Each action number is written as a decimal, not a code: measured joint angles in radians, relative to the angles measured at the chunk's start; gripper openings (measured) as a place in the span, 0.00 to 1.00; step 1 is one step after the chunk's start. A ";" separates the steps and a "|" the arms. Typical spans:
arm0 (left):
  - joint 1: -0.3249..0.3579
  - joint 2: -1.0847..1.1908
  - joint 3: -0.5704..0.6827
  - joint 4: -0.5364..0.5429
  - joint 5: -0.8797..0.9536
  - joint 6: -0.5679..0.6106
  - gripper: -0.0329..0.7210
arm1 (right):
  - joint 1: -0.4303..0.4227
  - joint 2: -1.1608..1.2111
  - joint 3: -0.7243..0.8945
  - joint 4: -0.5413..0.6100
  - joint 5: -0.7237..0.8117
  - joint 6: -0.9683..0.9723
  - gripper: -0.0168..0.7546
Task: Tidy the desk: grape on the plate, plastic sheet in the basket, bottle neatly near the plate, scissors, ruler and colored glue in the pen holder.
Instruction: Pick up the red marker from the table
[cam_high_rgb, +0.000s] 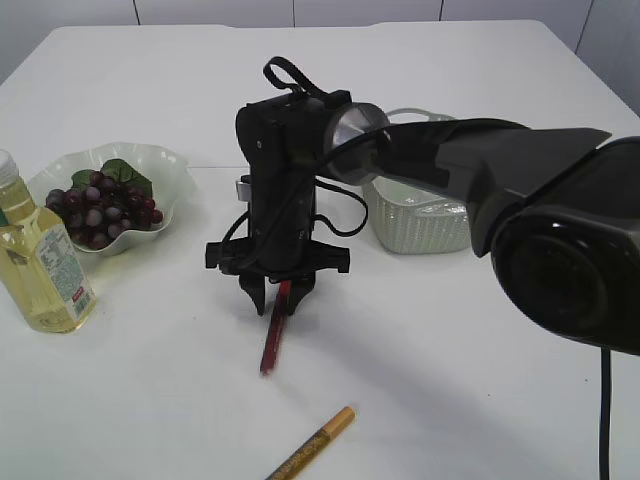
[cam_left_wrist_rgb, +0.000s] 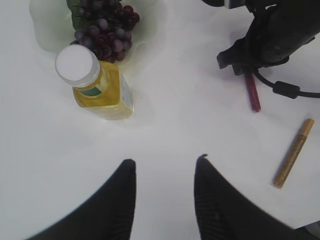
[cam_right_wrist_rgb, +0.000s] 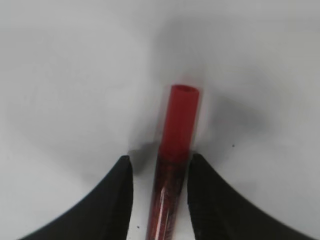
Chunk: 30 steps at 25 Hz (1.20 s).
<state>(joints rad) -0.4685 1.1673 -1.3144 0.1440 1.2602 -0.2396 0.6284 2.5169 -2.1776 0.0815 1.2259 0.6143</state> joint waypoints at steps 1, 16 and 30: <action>0.000 0.000 0.000 0.000 0.000 0.002 0.43 | 0.000 0.000 0.000 0.002 0.000 0.000 0.38; 0.000 0.000 0.000 0.000 0.000 0.008 0.38 | 0.000 0.000 0.000 -0.002 0.000 0.010 0.27; 0.000 0.000 0.000 0.000 0.000 0.008 0.38 | 0.000 0.013 -0.004 0.051 0.000 0.010 0.15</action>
<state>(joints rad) -0.4685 1.1673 -1.3144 0.1440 1.2602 -0.2314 0.6284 2.5302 -2.1816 0.1324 1.2259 0.6242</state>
